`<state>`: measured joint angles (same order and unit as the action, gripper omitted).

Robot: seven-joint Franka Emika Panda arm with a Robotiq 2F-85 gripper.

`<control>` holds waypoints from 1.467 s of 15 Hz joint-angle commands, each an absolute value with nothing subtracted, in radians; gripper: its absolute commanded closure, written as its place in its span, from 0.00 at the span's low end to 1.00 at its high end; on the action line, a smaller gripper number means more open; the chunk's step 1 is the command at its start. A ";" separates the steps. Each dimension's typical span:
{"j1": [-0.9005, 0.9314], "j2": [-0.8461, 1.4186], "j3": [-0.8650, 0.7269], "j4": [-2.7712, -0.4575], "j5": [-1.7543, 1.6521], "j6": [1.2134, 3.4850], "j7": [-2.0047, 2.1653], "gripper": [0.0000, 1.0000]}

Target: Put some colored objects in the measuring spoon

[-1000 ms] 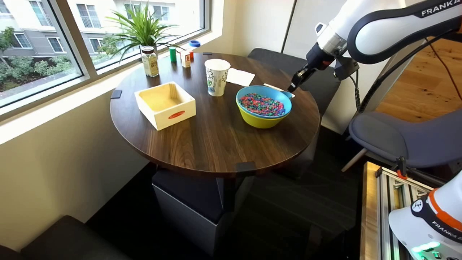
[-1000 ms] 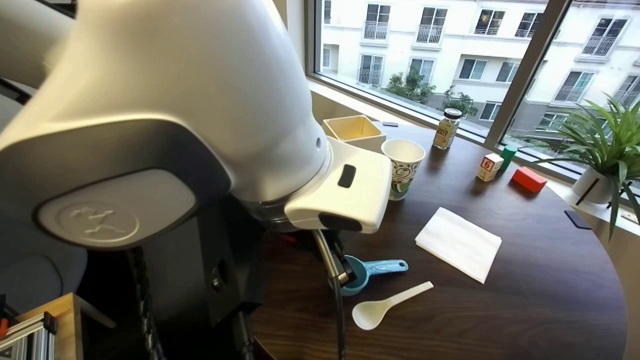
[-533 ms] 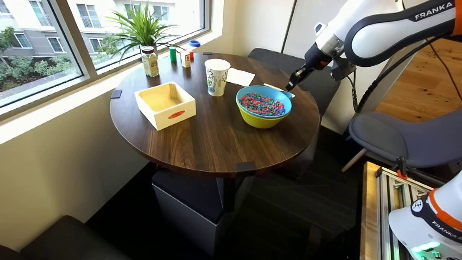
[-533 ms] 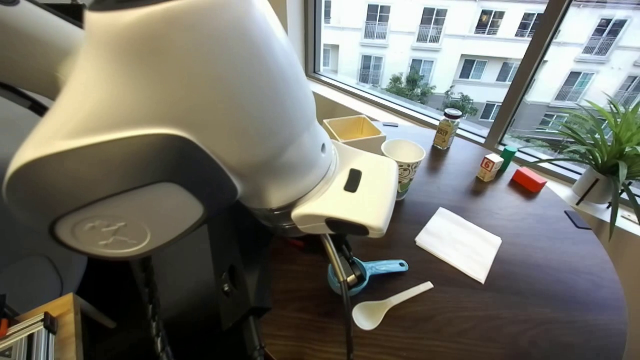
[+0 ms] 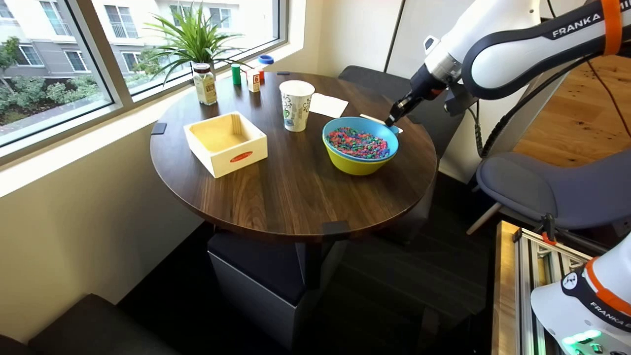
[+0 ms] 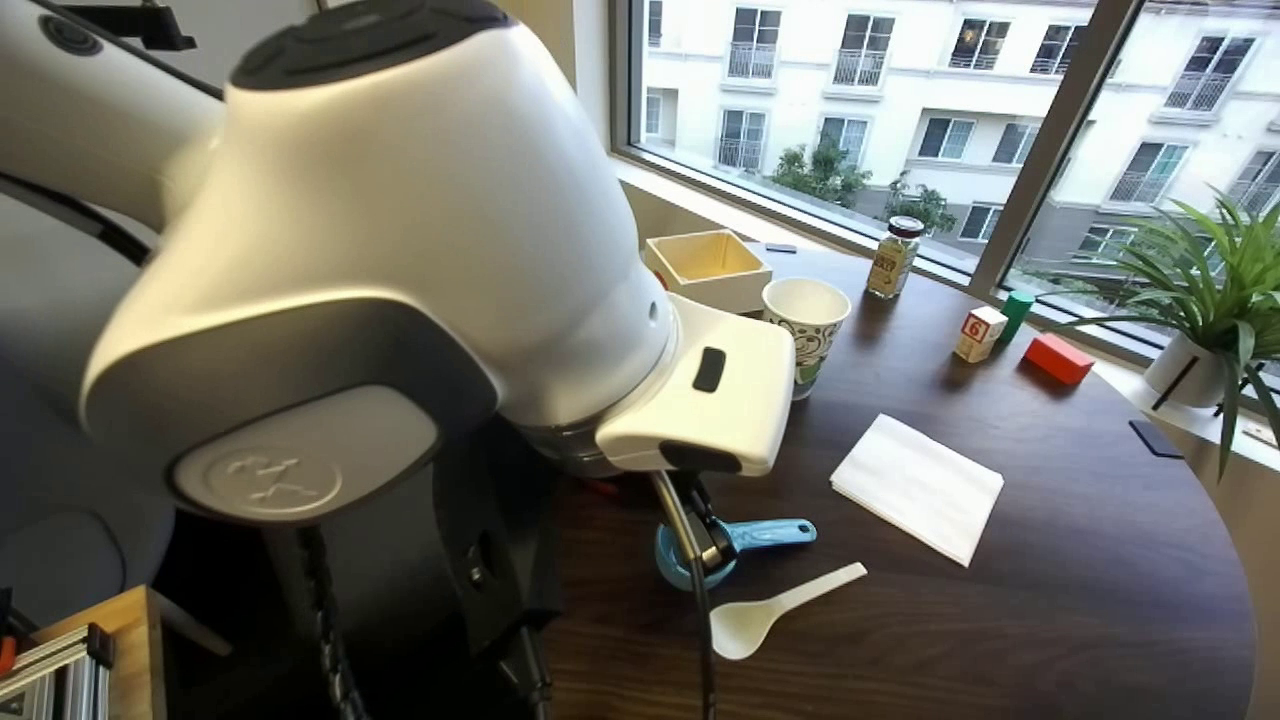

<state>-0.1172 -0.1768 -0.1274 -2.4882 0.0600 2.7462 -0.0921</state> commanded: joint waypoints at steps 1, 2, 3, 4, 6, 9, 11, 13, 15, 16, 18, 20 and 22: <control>-0.107 -0.162 -0.131 -2.488 0.067 2.764 -0.094 0.60; -0.108 -0.162 -0.131 -2.488 0.067 2.764 -0.092 0.53; -0.109 -0.164 -0.130 -2.487 0.064 2.764 -0.088 0.45; -0.111 -0.165 -0.129 -2.487 0.059 2.766 -0.085 0.38; -0.117 -0.172 -0.128 -2.483 0.049 2.771 -0.077 0.23; -0.135 -0.181 -0.125 -2.474 0.011 2.794 -0.062 0.01; -0.137 -0.200 -0.120 -2.462 -0.005 2.805 -0.059 0.00; -0.125 -0.225 -0.112 -2.452 -0.015 2.813 -0.066 0.00; -0.096 -0.260 -0.103 -2.444 0.004 2.800 -0.088 0.00; -0.081 -0.277 -0.098 -2.439 0.012 2.782 -0.099 0.00; -0.048 -0.309 -0.088 -2.434 0.025 2.755 -0.108 0.00; -0.034 -0.333 -0.073 -2.429 0.010 2.718 -0.096 0.00; -0.040 -0.312 -0.073 -2.423 0.003 2.747 -0.085 0.00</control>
<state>-0.0394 -0.3125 -0.0727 -2.4235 0.0047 2.7477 -0.0878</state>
